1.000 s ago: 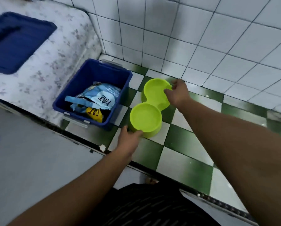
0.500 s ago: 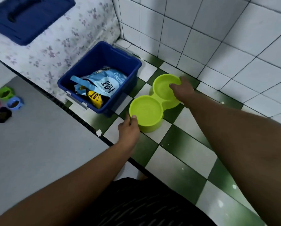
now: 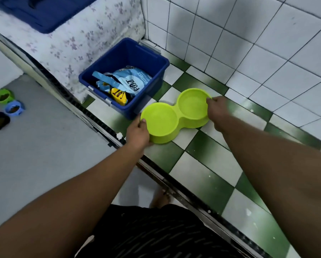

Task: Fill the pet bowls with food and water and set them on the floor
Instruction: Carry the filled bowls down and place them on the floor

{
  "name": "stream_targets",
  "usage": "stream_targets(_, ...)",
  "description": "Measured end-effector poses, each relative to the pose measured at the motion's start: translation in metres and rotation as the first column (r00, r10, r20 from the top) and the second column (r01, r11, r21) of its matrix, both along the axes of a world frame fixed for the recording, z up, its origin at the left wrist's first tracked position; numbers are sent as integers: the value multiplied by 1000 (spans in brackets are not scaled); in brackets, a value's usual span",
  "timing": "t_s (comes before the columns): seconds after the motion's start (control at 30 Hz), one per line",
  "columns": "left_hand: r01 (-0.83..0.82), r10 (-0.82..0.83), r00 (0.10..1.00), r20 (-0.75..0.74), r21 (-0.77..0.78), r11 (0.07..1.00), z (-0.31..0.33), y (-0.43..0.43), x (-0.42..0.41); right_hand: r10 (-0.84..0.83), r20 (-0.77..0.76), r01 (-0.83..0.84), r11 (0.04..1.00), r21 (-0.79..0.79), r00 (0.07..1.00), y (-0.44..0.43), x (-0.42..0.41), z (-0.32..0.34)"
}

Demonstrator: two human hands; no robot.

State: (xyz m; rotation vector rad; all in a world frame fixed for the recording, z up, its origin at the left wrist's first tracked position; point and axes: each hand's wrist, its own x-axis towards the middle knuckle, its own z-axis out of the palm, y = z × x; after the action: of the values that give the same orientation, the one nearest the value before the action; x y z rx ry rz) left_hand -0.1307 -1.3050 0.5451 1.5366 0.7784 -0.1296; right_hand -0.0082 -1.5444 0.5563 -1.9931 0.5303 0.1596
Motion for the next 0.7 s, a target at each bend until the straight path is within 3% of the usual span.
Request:
stream_targets(0.2, -19, 13, 997, 75, 73, 997, 1, 35, -40, 2, 64, -1, 1000, -14, 998, 26, -47, 12)
stream_targets(0.33, -47, 13, 987, 163, 205, 978, 2, 68, -81, 21, 66, -18, 999, -42, 998, 54, -91, 17)
stream_targets(0.47, -79, 61, 984, 170, 103, 992, 6, 111, -128, 22, 55, -23, 1000, 4, 998, 96, -141, 24)
stream_targets(0.7, -220, 195, 966, 171, 140, 965, 21, 199, -205, 128, 33, -132, 977, 167, 991, 179, -207, 36)
